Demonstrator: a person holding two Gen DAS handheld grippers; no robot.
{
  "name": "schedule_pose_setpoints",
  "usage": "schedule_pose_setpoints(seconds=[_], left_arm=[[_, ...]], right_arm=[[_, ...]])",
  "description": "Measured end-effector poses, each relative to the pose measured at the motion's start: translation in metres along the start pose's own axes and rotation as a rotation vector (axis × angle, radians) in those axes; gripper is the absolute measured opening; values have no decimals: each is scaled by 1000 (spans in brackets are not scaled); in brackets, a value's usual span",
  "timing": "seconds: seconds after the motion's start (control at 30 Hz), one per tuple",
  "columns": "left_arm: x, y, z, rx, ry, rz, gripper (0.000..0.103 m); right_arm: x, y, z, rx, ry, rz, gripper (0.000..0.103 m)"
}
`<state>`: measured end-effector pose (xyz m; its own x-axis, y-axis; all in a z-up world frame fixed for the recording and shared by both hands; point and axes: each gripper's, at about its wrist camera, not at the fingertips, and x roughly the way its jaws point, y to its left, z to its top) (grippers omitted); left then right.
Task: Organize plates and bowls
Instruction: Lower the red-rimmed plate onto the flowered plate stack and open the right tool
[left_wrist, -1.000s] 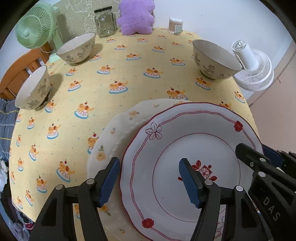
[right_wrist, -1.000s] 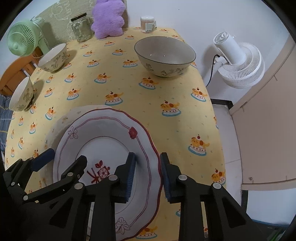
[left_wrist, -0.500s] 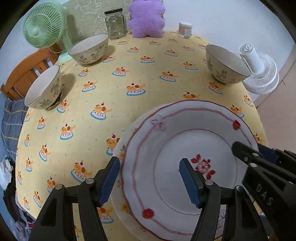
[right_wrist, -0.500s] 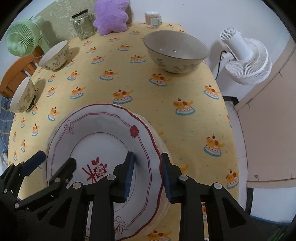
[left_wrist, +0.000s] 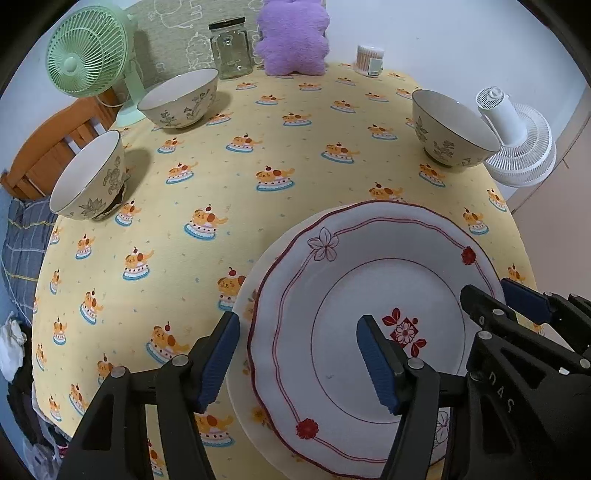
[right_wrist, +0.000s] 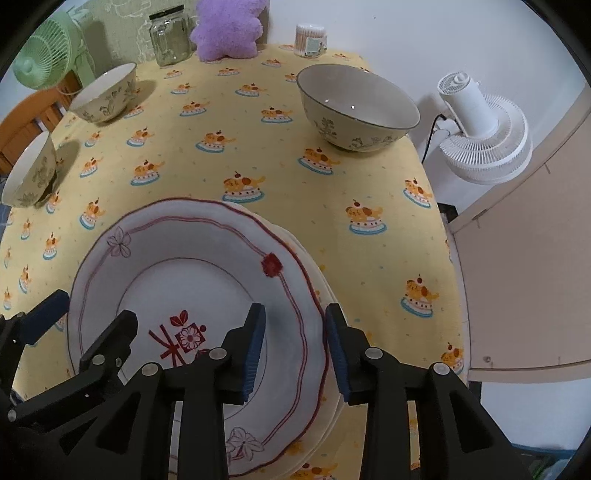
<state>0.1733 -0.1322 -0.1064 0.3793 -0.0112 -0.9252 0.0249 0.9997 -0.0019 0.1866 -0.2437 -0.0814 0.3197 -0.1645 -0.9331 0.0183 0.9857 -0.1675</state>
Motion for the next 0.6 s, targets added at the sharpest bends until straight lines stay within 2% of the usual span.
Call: schedule_pose_setpoints(seconds=[0.2,0.3,0.37,0.47,0.6], left_arm=[[-2,0,-3,-14,6,9,67],[-3,4,-5,-33,15,6,68],[-5,8,-6,-44,18,5,70],[-10,14,-7,-51,12,9,72],[-18,28,-8,-55,0,12,78]], right_arm=[[0,1,-1,-15,1,-1,39],[0,-3,-2,-8,16,7,51],[-1,-7,-3,10,22,19,62],[-6,-8,-4,30,12,22,69],[-15,0,-4,39,-4,29,70]])
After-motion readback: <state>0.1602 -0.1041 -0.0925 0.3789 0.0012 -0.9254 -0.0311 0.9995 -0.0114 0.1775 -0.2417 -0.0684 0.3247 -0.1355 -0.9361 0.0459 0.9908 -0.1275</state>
